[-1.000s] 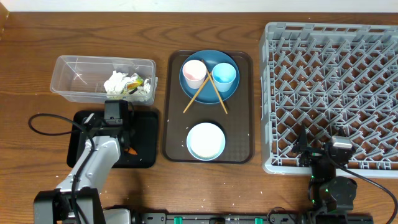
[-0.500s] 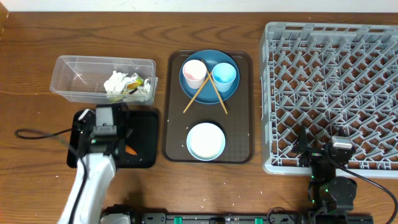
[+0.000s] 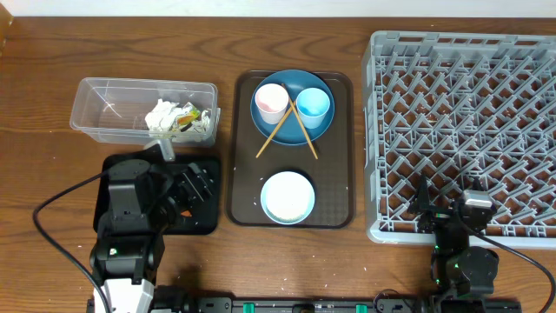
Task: Sort waste into correct bins and load items into the dishwasher rack
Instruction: 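Reach the left gripper over to the white rice bowl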
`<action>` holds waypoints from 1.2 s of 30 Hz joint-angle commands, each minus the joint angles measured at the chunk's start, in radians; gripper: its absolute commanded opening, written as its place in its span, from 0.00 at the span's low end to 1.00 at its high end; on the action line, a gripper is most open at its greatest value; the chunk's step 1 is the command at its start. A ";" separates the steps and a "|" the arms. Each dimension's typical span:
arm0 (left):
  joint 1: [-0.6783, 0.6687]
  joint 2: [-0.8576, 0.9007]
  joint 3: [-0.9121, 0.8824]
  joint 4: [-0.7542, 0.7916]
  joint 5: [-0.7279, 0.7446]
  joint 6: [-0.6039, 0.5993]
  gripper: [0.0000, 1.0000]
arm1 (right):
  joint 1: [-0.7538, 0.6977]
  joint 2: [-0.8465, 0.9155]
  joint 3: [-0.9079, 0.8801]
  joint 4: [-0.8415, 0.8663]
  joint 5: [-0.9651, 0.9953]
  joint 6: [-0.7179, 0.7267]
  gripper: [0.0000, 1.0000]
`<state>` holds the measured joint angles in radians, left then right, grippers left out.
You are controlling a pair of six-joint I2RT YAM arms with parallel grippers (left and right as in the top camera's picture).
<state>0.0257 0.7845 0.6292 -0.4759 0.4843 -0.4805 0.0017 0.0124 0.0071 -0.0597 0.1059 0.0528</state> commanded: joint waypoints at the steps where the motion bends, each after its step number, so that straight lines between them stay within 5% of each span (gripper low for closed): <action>1: -0.030 0.024 0.063 -0.011 0.122 0.034 0.69 | 0.014 -0.004 -0.002 -0.003 0.006 0.014 0.99; 18: -0.222 0.341 0.367 -0.222 -0.119 0.114 0.70 | 0.014 -0.004 -0.002 -0.003 0.006 0.014 0.99; 21: -0.222 0.360 0.367 -0.224 -0.119 0.114 0.81 | 0.014 -0.004 -0.002 -0.003 0.006 0.014 0.99; 29: -0.296 0.365 0.354 -0.337 -0.100 0.109 0.81 | 0.014 -0.004 -0.002 -0.003 0.006 0.014 0.99; 32: -0.379 0.366 0.352 -0.325 -0.100 0.102 0.96 | 0.014 -0.004 -0.002 -0.003 0.006 0.014 0.99; 36: -0.452 0.366 0.352 -0.292 -0.100 0.089 0.96 | 0.014 -0.004 -0.002 -0.003 0.006 0.014 0.99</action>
<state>-0.3950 1.1492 0.9768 -0.7815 0.3870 -0.3882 0.0017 0.0124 0.0071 -0.0597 0.1055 0.0528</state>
